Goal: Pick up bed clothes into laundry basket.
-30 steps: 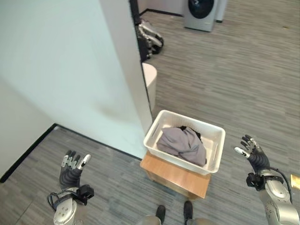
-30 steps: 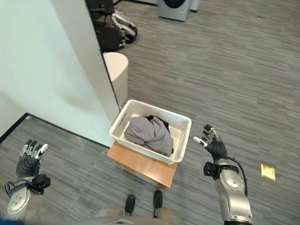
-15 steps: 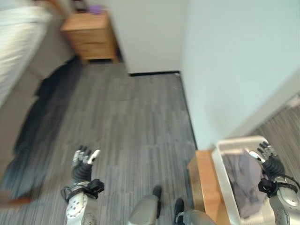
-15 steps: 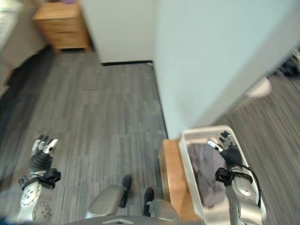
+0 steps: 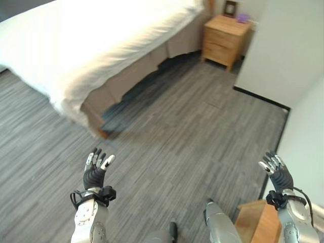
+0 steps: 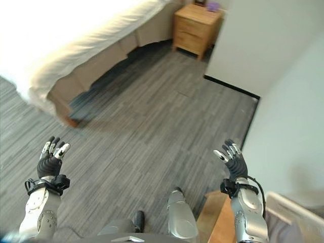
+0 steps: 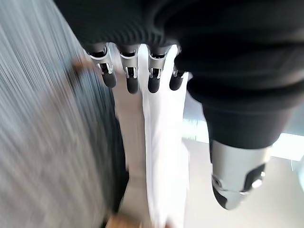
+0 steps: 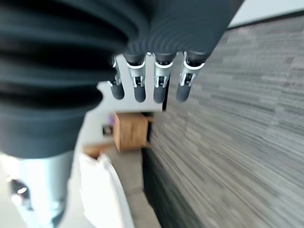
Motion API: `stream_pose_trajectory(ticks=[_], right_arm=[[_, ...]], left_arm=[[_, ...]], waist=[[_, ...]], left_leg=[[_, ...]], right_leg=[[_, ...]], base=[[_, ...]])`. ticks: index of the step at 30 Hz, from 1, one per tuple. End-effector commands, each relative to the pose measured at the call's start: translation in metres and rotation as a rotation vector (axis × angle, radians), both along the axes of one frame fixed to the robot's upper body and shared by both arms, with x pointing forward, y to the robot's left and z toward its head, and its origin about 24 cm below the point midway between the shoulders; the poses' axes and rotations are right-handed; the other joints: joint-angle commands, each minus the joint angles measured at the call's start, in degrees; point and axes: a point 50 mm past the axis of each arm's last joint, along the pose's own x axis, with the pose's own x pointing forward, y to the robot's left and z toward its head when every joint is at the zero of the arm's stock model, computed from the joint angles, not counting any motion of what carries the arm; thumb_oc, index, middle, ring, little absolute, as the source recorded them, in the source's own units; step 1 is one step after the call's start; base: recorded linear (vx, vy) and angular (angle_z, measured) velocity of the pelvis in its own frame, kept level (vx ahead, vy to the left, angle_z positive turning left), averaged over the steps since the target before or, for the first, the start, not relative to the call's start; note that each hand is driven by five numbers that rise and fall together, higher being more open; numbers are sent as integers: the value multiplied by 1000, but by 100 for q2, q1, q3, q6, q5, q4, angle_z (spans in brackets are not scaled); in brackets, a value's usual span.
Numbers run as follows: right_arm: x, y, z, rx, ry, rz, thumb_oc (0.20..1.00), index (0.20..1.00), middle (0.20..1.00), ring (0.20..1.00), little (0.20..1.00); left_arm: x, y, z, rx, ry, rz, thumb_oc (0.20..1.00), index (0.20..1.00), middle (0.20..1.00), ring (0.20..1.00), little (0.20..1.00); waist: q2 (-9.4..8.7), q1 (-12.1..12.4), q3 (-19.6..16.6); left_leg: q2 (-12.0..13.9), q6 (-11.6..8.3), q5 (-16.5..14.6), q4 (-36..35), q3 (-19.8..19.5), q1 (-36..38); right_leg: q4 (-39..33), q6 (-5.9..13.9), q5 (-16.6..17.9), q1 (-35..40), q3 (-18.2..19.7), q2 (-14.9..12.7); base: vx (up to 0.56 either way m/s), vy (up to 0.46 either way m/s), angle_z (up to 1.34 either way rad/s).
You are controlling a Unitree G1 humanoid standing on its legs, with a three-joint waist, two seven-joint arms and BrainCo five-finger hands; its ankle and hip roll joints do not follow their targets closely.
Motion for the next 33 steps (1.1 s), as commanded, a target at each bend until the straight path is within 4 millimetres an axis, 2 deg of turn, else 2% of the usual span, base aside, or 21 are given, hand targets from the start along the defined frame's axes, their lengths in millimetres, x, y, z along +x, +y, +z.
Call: stream_pose_trajectory(ticks=[1, 3, 4, 6, 7, 8, 9, 10, 12, 17, 29, 33], right_arm=[[5, -18, 29, -22, -153, -29, 1000, 1000, 1000, 1000, 1000], [3, -20, 30, -15, -159, -42, 1000, 1000, 1000, 1000, 1000], [-3, -25, 30, -24, -154, -62, 1000, 1000, 1000, 1000, 1000], [-6, -28, 28, -33, -142, -83, 1000, 1000, 1000, 1000, 1000], [-7, -30, 26, -44, -131, -100, 1000, 1000, 1000, 1000, 1000], [-7, -30, 26, -43, -131, -100, 1000, 1000, 1000, 1000, 1000], [-12, -25, 22, -21, -120, -103, 1000, 1000, 1000, 1000, 1000], [-12, -21, 18, -4, -115, -104, 1000, 1000, 1000, 1000, 1000], [-4, -9, 16, 45, -134, -109, 1000, 1000, 1000, 1000, 1000], [1, 5, 14, 20, -108, -32, 1000, 1000, 1000, 1000, 1000], [3, 2, 19, -50, -111, -33, 1000, 1000, 1000, 1000, 1000], [4, 5, 22, -65, -123, -11, 1000, 1000, 1000, 1000, 1000]], left_arm=[[10, 9, 22, -1, -156, 78, 1000, 1000, 1000, 1000, 1000], [10, 8, 17, -4, -130, 80, 1000, 1000, 1000, 1000, 1000], [9, 6, 12, -14, -106, 86, 1000, 1000, 1000, 1000, 1000], [8, 7, 11, -7, -94, 83, 1000, 1000, 1000, 1000, 1000], [7, 8, 10, 24, -71, 69, 1000, 1000, 1000, 1000, 1000], [7, 8, 10, 26, -70, 69, 1000, 1000, 1000, 1000, 1000], [6, 5, 10, 36, -64, 39, 1000, 1000, 1000, 1000, 1000], [2, 4, 10, 39, -56, 42, 1000, 1000, 1000, 1000, 1000], [8, -4, 11, 7, -70, 22, 1000, 1000, 1000, 1000, 1000], [8, -6, 12, 25, -68, 35, 1000, 1000, 1000, 1000, 1000], [3, -8, 2, -32, -44, 55, 1000, 1000, 1000, 1000, 1000], [7, -8, 5, -21, -56, 40, 1000, 1000, 1000, 1000, 1000]], waist=[[3, 134, -156], [-15, 141, -151], [-110, 30, -81], [-229, -56, -60], [-274, -51, -51], [-273, -58, -59], [-101, -79, -144], [-65, -69, -260], [4, -43, -354], [12, 37, -362], [-7, 127, -508], [-24, 122, -545]], left_leg=[[428, -184, 516, -509, -824, -344], [407, -211, 580, -465, -831, -446], [412, -221, 460, -92, -208, -668], [399, -174, 60, 484, 644, -675], [336, -192, 38, 727, 802, -752], [340, -191, 2, 803, 791, -802], [415, -184, 125, 1, 915, -566], [386, -160, 230, -272, 780, -453], [387, -149, 320, -463, 662, -308], [398, -143, 390, -729, 698, -43], [374, -136, 412, -890, 666, 151], [405, -159, 427, -900, 667, 159]], right_leg=[[-1411, -235, 348, 1091, -466, -100], [-1451, -258, 364, 1145, -639, -122], [-1566, -188, 401, 1252, -1162, -369], [-1680, -151, 537, 1251, -1510, -537], [-1712, -157, 602, 1224, -1610, -582], [-1716, -154, 602, 1217, -1621, -580], [-1783, -114, 549, 1305, -1749, -457], [-1888, -131, 563, 1362, -1758, -421], [-1974, -146, 566, 1452, -1852, -433], [-2139, -154, 575, 1635, -1842, -398], [-2180, -134, 574, 1782, -1838, -371], [-2227, -134, 593, 1794, -1828, -346]], base=[[49, -229, 54], [-29, -92, 105], [-153, -103, 92], [-165, -75, 132], [-75, -47, 190], [-41, 25, 127], [39, 53, 29], [73, 95, 2], [67, 76, 6], [3, 43, -3], [-3, 10, -2], [0, 0, 0]])
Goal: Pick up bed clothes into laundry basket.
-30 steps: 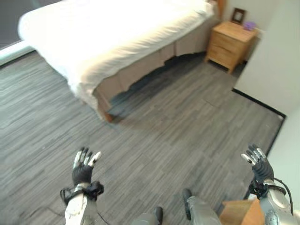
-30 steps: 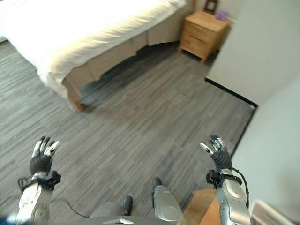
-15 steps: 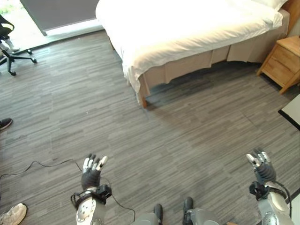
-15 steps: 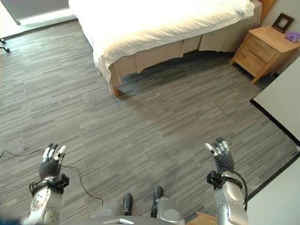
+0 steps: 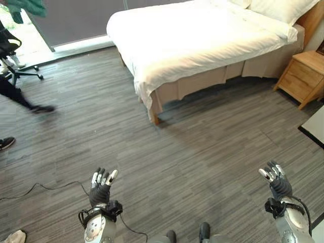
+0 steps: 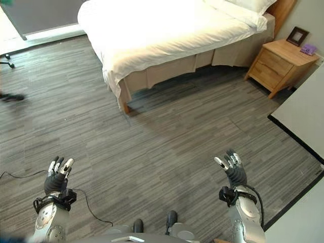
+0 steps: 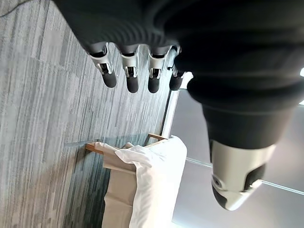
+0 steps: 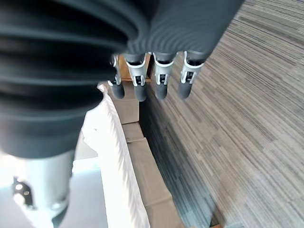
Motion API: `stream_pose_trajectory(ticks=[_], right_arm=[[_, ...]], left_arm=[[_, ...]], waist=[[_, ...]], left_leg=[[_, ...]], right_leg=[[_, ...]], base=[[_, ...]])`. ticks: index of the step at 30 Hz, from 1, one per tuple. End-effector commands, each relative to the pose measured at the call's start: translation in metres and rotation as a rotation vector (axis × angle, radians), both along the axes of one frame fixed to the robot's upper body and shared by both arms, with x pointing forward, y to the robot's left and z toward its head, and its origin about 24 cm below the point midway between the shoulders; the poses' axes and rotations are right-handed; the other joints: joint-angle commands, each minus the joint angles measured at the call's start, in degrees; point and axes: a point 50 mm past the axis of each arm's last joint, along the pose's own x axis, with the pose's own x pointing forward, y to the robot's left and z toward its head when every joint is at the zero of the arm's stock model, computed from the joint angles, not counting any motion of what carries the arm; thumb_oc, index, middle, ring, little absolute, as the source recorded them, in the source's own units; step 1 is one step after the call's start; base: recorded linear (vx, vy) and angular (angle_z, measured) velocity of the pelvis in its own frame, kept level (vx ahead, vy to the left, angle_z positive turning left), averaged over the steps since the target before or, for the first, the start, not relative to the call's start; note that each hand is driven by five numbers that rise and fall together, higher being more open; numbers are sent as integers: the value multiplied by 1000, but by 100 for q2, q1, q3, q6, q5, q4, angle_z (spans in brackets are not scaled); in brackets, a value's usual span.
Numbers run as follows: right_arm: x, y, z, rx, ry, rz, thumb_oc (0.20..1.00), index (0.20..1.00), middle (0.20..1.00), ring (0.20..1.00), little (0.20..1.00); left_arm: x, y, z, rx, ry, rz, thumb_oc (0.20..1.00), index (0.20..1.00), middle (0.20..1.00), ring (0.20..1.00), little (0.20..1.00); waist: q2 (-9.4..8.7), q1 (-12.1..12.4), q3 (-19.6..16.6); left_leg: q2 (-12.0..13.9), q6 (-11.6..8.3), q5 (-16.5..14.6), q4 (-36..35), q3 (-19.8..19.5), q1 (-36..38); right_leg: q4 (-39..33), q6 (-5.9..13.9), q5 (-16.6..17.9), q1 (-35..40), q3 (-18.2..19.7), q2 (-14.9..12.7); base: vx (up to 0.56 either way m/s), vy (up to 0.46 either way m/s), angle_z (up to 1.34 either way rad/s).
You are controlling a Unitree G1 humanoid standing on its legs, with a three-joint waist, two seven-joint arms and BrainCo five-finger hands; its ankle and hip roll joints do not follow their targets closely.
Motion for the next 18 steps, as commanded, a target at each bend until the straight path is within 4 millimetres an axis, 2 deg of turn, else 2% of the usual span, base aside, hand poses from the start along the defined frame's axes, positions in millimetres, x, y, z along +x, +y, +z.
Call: stream_pose_trajectory(ticks=[1, 18], right_arm=[[11, -3, 31, -83, -151, 18, 1000, 1000, 1000, 1000, 1000], [2, -11, 25, -63, -126, -39, 1000, 1000, 1000, 1000, 1000]], left_arm=[[5, 16, 21, 72, -95, 26, 1000, 1000, 1000, 1000, 1000], [6, 13, 19, 61, -87, 8, 1000, 1000, 1000, 1000, 1000]], waist=[[-196, 57, -111], [-169, -185, -153]], left_leg=[[181, -170, 158, -290, -316, -145], [288, -222, 116, -291, -114, -46]], right_leg=[[-19, 264, -311, 317, 32, -171], [-131, 256, -266, 328, 259, -70]], base=[[0, 0, 0], [1, -11, -6]])
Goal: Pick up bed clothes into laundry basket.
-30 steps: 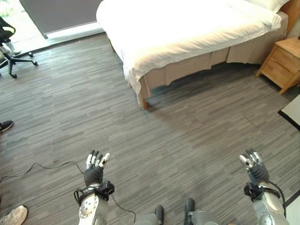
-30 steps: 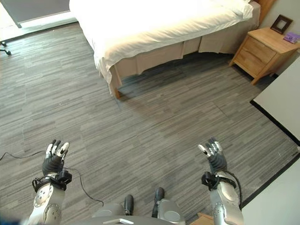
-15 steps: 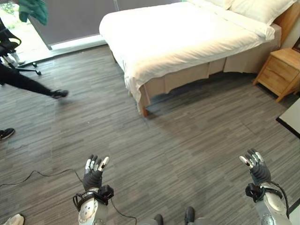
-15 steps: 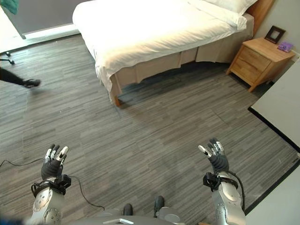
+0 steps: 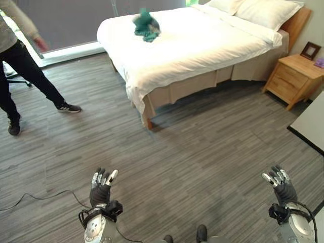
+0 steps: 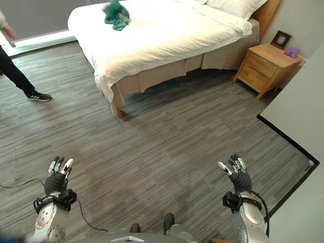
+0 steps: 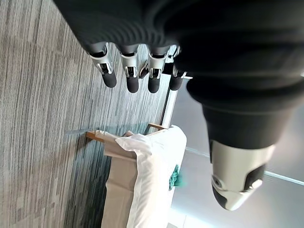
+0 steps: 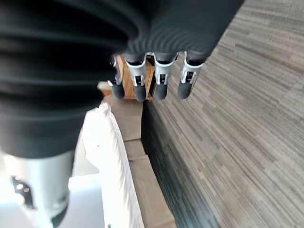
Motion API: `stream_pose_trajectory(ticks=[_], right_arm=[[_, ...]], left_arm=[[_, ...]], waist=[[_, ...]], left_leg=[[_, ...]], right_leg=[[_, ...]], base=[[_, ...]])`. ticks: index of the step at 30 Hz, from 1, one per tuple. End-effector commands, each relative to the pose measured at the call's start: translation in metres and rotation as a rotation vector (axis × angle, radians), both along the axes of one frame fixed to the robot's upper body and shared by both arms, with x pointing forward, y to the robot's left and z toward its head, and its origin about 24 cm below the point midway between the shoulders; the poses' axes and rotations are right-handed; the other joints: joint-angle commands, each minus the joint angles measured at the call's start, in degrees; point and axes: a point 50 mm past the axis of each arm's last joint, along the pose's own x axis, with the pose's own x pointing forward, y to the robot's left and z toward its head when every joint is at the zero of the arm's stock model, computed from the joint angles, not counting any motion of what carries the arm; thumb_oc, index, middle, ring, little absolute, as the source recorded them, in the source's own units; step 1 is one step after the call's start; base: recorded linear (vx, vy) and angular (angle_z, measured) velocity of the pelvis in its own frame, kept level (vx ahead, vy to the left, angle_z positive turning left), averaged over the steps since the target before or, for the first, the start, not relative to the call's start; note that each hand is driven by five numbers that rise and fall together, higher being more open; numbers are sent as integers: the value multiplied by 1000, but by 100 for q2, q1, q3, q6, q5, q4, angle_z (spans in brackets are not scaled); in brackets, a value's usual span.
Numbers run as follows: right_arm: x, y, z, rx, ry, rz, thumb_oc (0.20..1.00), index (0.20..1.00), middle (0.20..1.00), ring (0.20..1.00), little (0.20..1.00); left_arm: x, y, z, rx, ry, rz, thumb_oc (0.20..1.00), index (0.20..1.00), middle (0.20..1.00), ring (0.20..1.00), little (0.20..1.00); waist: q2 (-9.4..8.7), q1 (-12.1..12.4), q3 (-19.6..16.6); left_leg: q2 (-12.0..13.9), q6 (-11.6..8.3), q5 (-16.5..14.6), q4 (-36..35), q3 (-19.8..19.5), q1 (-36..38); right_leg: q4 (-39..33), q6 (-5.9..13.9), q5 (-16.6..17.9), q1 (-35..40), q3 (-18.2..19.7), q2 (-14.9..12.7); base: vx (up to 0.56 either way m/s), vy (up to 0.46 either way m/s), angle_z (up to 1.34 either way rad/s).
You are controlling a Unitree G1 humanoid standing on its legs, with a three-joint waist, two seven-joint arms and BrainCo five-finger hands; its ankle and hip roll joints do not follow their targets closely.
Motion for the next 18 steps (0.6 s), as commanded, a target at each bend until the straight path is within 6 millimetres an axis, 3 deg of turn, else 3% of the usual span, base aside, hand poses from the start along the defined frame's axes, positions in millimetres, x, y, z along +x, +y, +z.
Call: stream_pose_trajectory(ticks=[1, 9, 10, 18], right_arm=[[18, -4, 27, -50, -155, -4, 1000, 1000, 1000, 1000, 1000], [20, -4, 26, -61, -138, 20, 1000, 1000, 1000, 1000, 1000], [47, 6, 25, -154, -72, 140, 1000, 1000, 1000, 1000, 1000], [48, 14, 20, -189, -30, 223, 1000, 1000, 1000, 1000, 1000]], left_arm=[[7, 12, 20, 63, -89, 4, 1000, 1000, 1000, 1000, 1000], [12, 6, 17, 44, -91, -21, 1000, 1000, 1000, 1000, 1000], [25, -2, 5, 153, 31, -215, 1000, 1000, 1000, 1000, 1000], [13, 6, 1, 146, 58, -168, 1000, 1000, 1000, 1000, 1000]], waist=[[-44, 22, -16], [-24, -17, -55], [15, -101, 177], [-11, 69, 171]], left_leg=[[252, -196, 115, -214, -314, -49], [238, -197, 93, -214, -323, -11], [254, -237, 359, -202, -144, -367], [190, -191, 319, -214, -213, -313]], right_leg=[[-140, 264, -286, 491, 63, -124], [-155, 267, -285, 544, 81, -130], [44, 421, -537, 517, -70, -420], [-49, 475, -478, 633, -85, -492]], base=[[-6, 0, -19], [-1, 0, -3], [2, 33, 1], [6, 32, 2]])
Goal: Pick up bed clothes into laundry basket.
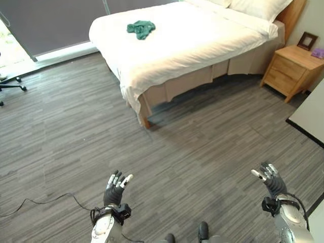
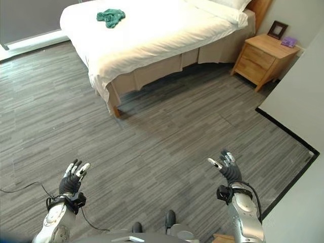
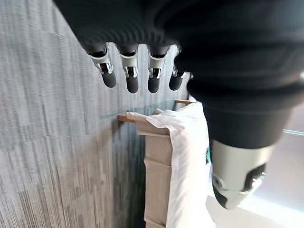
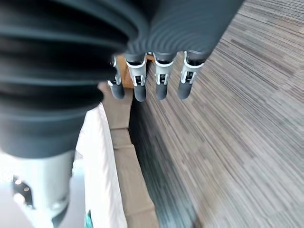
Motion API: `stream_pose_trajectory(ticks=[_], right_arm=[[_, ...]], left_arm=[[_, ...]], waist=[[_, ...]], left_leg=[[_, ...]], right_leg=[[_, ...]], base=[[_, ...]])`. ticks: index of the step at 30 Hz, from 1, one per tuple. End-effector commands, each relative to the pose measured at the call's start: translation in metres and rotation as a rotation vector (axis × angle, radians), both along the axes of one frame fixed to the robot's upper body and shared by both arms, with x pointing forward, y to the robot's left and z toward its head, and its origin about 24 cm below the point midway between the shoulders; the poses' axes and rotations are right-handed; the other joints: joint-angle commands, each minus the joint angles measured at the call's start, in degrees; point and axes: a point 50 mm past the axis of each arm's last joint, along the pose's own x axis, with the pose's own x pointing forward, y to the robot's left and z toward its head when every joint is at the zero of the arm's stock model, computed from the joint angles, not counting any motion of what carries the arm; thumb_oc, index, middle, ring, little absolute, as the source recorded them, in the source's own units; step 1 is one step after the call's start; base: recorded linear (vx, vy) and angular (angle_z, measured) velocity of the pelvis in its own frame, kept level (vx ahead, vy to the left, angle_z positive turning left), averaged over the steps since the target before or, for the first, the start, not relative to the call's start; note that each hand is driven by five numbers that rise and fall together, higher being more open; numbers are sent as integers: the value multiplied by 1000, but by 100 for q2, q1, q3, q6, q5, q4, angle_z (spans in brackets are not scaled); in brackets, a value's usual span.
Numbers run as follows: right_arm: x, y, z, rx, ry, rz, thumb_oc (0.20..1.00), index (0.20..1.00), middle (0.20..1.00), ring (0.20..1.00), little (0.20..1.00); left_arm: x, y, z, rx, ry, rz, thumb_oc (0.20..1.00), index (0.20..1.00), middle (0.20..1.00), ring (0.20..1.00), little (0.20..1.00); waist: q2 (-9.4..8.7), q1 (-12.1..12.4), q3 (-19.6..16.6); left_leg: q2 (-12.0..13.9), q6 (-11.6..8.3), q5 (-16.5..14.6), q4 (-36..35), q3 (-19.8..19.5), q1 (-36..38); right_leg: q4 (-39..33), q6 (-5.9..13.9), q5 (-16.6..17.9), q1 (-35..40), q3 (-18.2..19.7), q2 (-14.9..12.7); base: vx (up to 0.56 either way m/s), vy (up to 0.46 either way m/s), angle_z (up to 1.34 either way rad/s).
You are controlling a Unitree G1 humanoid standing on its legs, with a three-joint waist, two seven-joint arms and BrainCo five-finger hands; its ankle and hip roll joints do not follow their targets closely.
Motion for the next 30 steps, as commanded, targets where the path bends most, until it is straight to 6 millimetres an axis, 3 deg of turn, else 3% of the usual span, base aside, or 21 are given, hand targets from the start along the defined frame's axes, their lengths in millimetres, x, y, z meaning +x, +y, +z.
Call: stream_pose_trajectory(ticks=[1, 8, 10, 11, 13, 14, 15, 17, 18, 21, 22, 24, 25, 26, 27, 30], right_arm=[[23, 1, 27, -107, -108, 98, 1000, 1000, 1000, 1000, 1000], [30, 7, 30, -111, -122, 133, 1000, 1000, 1000, 1000, 1000], [28, 4, 28, -132, -102, 129, 1000, 1000, 1000, 1000, 1000], [30, 4, 30, -140, -111, 136, 1000, 1000, 1000, 1000, 1000], [31, 5, 30, -143, -114, 142, 1000, 1000, 1000, 1000, 1000], [30, 5, 29, -148, -108, 140, 1000, 1000, 1000, 1000, 1000], [29, 4, 28, -151, -105, 136, 1000, 1000, 1000, 1000, 1000], [28, 3, 26, -137, -103, 122, 1000, 1000, 1000, 1000, 1000], [22, -1, 24, -126, -97, 108, 1000, 1000, 1000, 1000, 1000], [13, -6, 20, -128, -66, 103, 1000, 1000, 1000, 1000, 1000], [15, -8, 23, -125, -72, 115, 1000, 1000, 1000, 1000, 1000], [17, -10, 24, -133, -78, 114, 1000, 1000, 1000, 1000, 1000], [21, -12, 28, -138, -93, 97, 1000, 1000, 1000, 1000, 1000], [21, -11, 28, -128, -93, 94, 1000, 1000, 1000, 1000, 1000], [20, -11, 27, -127, -93, 94, 1000, 1000, 1000, 1000, 1000], [15, -13, 26, -125, -90, 82, 1000, 1000, 1000, 1000, 1000]], left_arm=[[10, 23, 24, 135, -94, 5, 1000, 1000, 1000, 1000, 1000], [4, 36, 26, 159, -95, 74, 1000, 1000, 1000, 1000, 1000], [5, 38, 29, 171, -101, 81, 1000, 1000, 1000, 1000, 1000], [7, 40, 31, 187, -108, 76, 1000, 1000, 1000, 1000, 1000], [9, 40, 33, 193, -116, 66, 1000, 1000, 1000, 1000, 1000], [11, 39, 35, 203, -120, 47, 1000, 1000, 1000, 1000, 1000], [15, 37, 35, 207, -123, 25, 1000, 1000, 1000, 1000, 1000], [23, 32, 36, 199, -138, -1, 1000, 1000, 1000, 1000, 1000], [28, 28, 38, 191, -154, -11, 1000, 1000, 1000, 1000, 1000], [29, 26, 38, 187, -156, -20, 1000, 1000, 1000, 1000, 1000], [31, 21, 39, 151, -184, -21, 1000, 1000, 1000, 1000, 1000], [33, 18, 40, 139, -197, -28, 1000, 1000, 1000, 1000, 1000], [37, 17, 43, 141, -207, -30, 1000, 1000, 1000, 1000, 1000], [37, 17, 44, 145, -210, -34, 1000, 1000, 1000, 1000, 1000], [37, 17, 44, 145, -209, -34, 1000, 1000, 1000, 1000, 1000], [39, 16, 48, 148, -226, -37, 1000, 1000, 1000, 1000, 1000]], waist=[[-171, 57, 84], [-183, 208, 129], [-122, 247, 227], [-31, 264, 374], [12, 243, 451], [61, 157, 512], [71, 50, 527], [61, -107, 483], [-42, -184, 517], [-94, -240, 519], [-199, -194, 594], [-246, -158, 683], [-374, -192, 751], [-392, -205, 694], [-394, -193, 694], [-276, -299, 522]], left_leg=[[134, -160, 301, -111, -306, -339], [77, -111, 285, -90, -317, -398], [-11, 15, 274, -100, -422, -394], [-50, 131, 272, -110, -416, -377], [-71, 174, 284, -111, -412, -380], [-94, 190, 261, -113, -485, -334], [-137, 198, 263, -113, -583, -313], [-244, 192, 265, -113, -731, -282], [-408, 188, 260, -101, -863, -256], [-495, 121, 146, 185, -964, -344], [-627, -120, -103, 1198, -797, -810], [-608, -203, -129, 1696, -768, -1077], [53, -243, -187, 1794, -397, -1346], [308, -239, -114, 1605, -345, -1301], [313, -246, -104, 1561, -333, -1265], [1201, -501, 518, 899, -385, -1002]], right_leg=[[298, 494, -642, 476, -136, -580], [323, 583, -579, 431, -204, -666], [1023, 671, -552, 169, -184, -890], [1886, 776, -223, -198, -328, -1170], [2327, 792, -135, -437, -263, -1252], [2591, 772, -229, -579, -46, -1085], [2559, 700, -392, -742, 243, -724], [2041, 478, -684, -928, 564, -34], [1516, 329, -561, -1067, 611, 305], [1115, 241, -543, -628, 465, 132], [833, 124, -554, -330, 405, 9], [820, 109, -527, -293, 421, -61], [742, 203, -502, -243, 309, -328], [709, 240, -498, -269, 307, -400], [709, 236, -502, -259, 318, -395], [802, 327, -738, -250, 298, -626]], base=[[0, 0, 0], [-24, 61, 1], [-72, 227, 8], [-95, 174, 18], [-70, 150, 13], [-2, 141, 10], [63, 106, 19], [104, 59, 30], [88, 26, 29], [54, -20, 60], [-20, -40, 133], [-59, 21, 65], [-63, 118, -24], [-30, 109, 1], [66, 102, 43], [150, 271, 23]])
